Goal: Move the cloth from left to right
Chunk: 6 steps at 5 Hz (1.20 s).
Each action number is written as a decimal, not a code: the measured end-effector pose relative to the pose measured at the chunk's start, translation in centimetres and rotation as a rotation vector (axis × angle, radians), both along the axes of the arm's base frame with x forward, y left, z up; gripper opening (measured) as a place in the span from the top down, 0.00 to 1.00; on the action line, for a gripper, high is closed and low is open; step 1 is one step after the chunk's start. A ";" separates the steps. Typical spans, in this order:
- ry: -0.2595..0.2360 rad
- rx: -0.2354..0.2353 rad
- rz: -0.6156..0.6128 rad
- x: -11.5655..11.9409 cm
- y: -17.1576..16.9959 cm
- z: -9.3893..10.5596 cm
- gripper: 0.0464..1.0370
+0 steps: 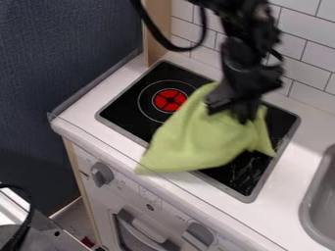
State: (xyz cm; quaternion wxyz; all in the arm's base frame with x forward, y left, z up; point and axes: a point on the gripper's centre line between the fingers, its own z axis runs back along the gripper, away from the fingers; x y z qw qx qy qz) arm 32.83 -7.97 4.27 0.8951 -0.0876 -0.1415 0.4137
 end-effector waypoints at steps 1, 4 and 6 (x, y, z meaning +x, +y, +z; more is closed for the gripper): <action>-0.009 0.002 -0.071 -0.7 -2.8 0.1 1.00; -0.034 -0.010 -0.335 1.7 -7.7 0.0 0.98; 0.070 0.046 -0.455 3.1 -7.9 -0.4 0.58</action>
